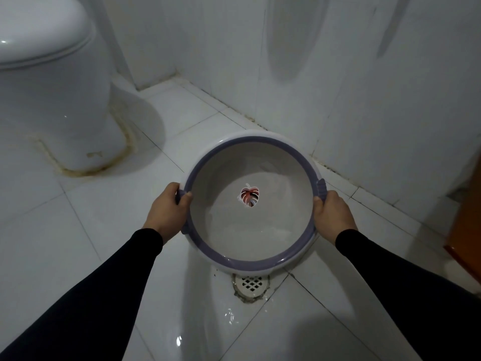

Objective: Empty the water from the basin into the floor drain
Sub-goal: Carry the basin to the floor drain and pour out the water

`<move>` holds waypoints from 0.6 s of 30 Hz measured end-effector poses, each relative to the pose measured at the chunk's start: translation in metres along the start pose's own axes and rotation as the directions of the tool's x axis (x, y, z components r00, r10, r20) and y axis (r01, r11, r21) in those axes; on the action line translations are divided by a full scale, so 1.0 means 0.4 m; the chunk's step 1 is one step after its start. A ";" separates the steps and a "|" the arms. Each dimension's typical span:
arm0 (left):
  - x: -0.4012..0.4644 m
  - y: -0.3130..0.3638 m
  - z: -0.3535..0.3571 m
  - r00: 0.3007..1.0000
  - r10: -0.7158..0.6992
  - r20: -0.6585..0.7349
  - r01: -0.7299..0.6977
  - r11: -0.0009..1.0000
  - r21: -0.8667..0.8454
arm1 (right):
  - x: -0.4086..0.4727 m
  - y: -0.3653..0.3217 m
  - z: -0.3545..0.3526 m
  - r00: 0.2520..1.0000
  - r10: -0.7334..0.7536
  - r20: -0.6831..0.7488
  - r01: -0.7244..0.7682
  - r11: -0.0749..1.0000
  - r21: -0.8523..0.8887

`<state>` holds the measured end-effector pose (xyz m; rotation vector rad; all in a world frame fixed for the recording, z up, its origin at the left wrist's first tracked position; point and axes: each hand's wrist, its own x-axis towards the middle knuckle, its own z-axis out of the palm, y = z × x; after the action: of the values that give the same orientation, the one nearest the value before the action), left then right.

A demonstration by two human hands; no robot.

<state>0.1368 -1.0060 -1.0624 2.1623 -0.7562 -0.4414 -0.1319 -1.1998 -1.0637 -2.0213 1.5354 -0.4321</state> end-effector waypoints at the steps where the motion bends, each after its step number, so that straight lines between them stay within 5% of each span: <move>1: 0.000 -0.001 0.000 1.000 0.005 -0.003 -0.005 1.000 -0.001 | 0.000 0.001 -0.001 1.000 0.001 0.002 -0.001 1.000 0.004; 18: 0.009 -0.008 0.003 0.999 0.049 -0.017 -0.048 0.999 0.023 | -0.003 0.015 0.001 1.000 0.009 -0.017 -0.008 0.999 0.049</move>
<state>0.1402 -1.0074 -1.0656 2.1612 -0.8058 -0.3904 -0.1366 -1.1995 -1.0675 -1.9782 1.5280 -0.4806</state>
